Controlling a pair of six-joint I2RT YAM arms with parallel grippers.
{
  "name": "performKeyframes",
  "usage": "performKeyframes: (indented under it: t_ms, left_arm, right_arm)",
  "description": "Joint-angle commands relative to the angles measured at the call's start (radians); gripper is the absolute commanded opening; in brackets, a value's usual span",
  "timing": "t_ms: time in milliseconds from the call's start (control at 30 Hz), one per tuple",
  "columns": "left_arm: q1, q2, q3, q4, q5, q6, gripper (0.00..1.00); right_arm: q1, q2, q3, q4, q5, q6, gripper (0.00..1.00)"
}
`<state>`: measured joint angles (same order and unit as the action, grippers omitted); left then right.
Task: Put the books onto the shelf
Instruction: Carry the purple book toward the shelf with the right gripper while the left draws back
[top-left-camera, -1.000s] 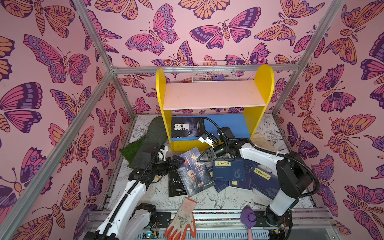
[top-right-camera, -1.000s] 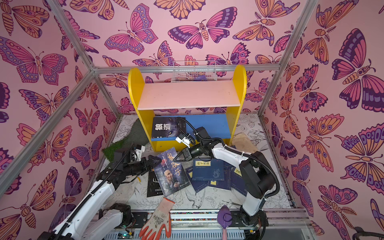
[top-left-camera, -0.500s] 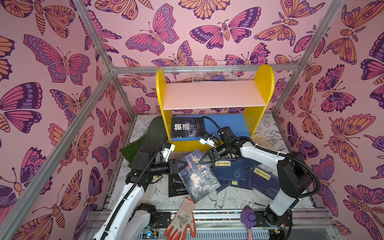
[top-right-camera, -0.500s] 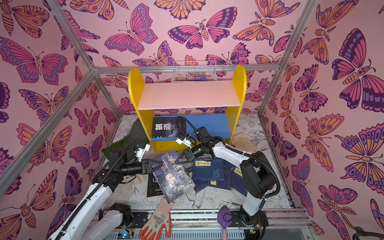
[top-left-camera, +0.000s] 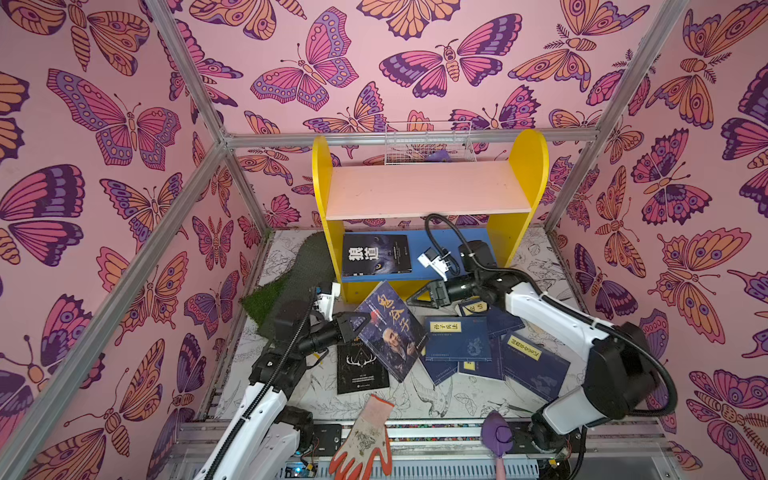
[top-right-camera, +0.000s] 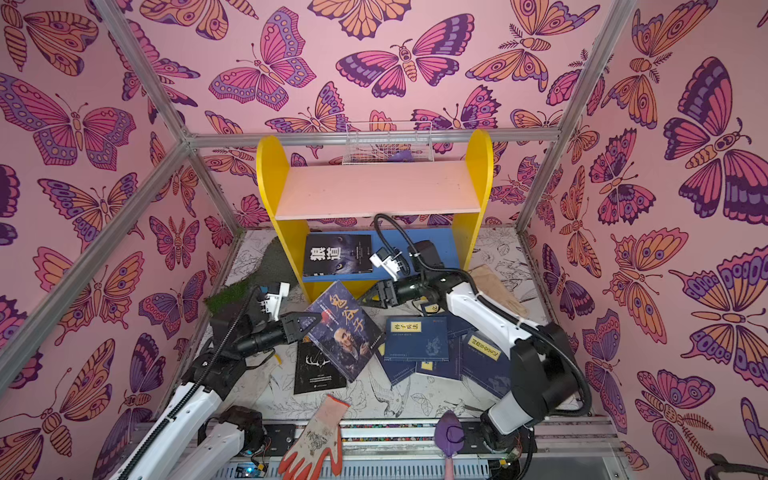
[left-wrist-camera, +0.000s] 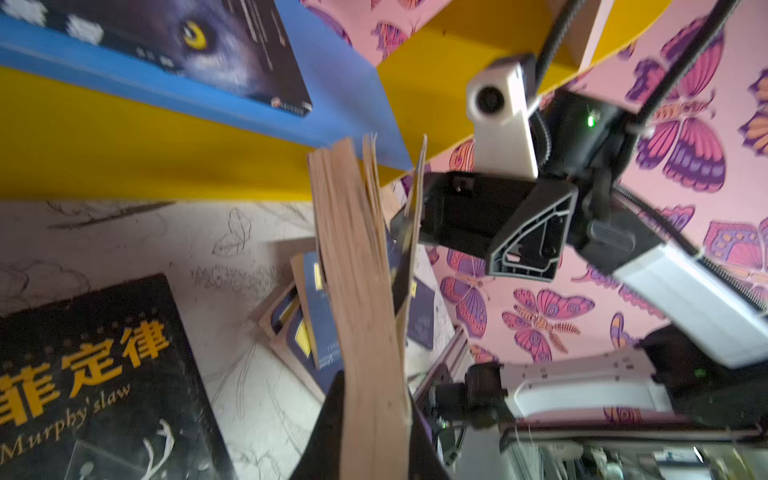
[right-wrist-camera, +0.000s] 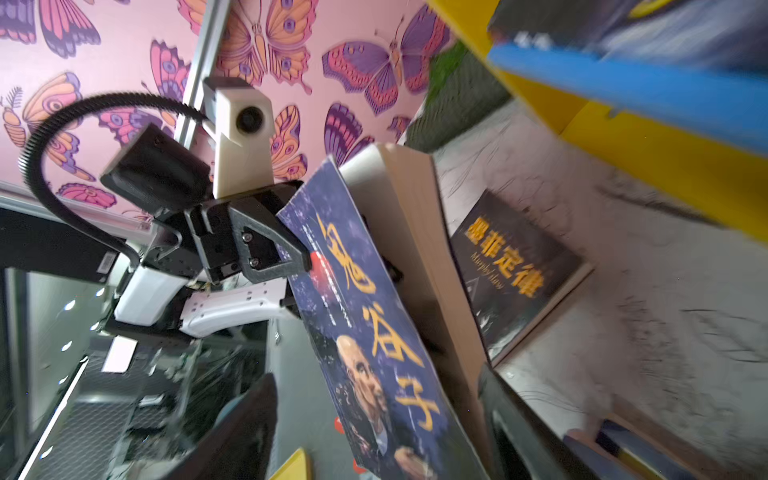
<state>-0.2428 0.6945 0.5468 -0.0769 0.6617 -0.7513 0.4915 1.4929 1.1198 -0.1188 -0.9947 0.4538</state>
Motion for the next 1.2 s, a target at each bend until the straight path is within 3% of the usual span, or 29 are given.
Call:
performKeyframes:
  t_ms: [0, 333, 700, 967, 1167]
  left_arm:
    - [0.001, -0.024, -0.016, 0.362, -0.104, -0.205, 0.00]
    - [-0.016, 0.049, -0.077, 0.831, -0.359, -0.361, 0.00]
    - [-0.039, 0.089, -0.083, 0.926, -0.435, -0.360, 0.00]
    - [-0.060, 0.106, -0.102, 0.948, -0.470, -0.335, 0.00]
    - [-0.078, 0.117, -0.123, 0.945, -0.503, -0.310, 0.00]
  right_arm:
    - [-0.043, -0.095, -0.103, 0.239, 0.103, 0.183, 0.81]
    - [-0.013, -0.156, -0.283, 0.541, 0.134, 0.416, 0.79]
    - [0.071, -0.021, -0.242, 0.846, 0.158, 0.608, 0.70]
    - [0.104, 0.055, -0.255, 1.206, 0.227, 0.857, 0.44]
    - [0.127, 0.036, -0.238, 1.196, 0.262, 0.859, 0.19]
